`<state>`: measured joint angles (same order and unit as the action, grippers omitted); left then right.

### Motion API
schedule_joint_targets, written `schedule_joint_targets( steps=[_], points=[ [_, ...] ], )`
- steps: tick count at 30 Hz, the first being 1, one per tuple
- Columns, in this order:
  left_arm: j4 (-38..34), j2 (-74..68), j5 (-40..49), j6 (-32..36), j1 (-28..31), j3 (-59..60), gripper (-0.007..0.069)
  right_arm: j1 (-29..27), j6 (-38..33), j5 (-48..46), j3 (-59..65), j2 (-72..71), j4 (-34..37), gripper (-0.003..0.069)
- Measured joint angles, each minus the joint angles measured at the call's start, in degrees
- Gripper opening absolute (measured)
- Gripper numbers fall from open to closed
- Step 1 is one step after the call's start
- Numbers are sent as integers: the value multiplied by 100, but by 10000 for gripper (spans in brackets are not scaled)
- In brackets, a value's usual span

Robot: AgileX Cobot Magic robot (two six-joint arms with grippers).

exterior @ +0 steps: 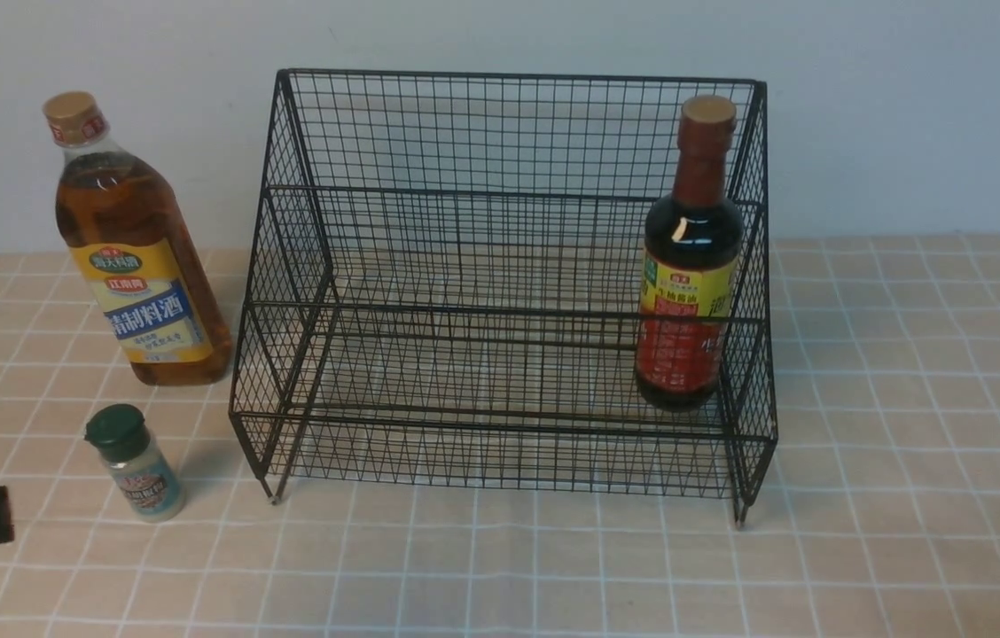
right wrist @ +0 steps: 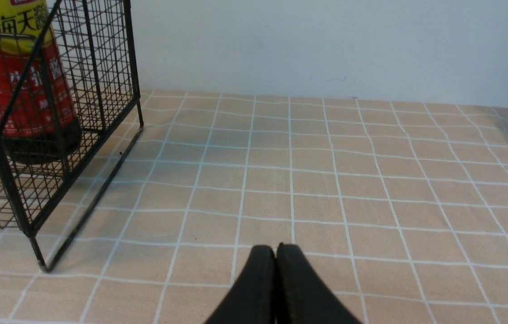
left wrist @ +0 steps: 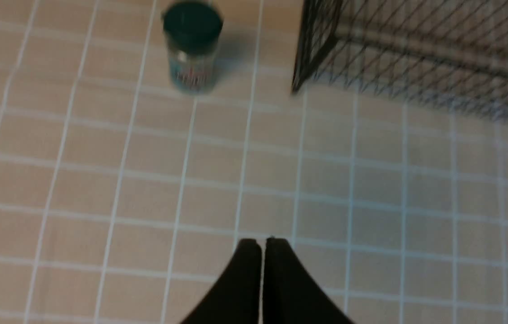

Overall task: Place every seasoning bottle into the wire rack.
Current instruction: Use the left arm to grab the condiment bottle closest to it

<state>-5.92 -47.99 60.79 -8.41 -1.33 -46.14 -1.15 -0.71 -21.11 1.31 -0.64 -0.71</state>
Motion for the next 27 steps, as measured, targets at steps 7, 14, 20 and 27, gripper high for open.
schedule_joint_targets(
  steps=[7, 14, 20, 27],
  points=[
    [96, -2025, 335, 297, 0, -1024, -7, 0, 0, 0, 0, 0, -1, -13],
    [135, -3343, 397, 670, 0, -1560, 15, 0, 0, 0, 0, 0, -1, -13],
    [592, -3768, -355, 841, 0, -1668, 141, 0, 0, 0, 0, 0, -1, -13],
    [1062, -3982, -1174, 841, 0, -1667, 430, 0, 0, 0, 0, 0, -6, -13]
  ],
)
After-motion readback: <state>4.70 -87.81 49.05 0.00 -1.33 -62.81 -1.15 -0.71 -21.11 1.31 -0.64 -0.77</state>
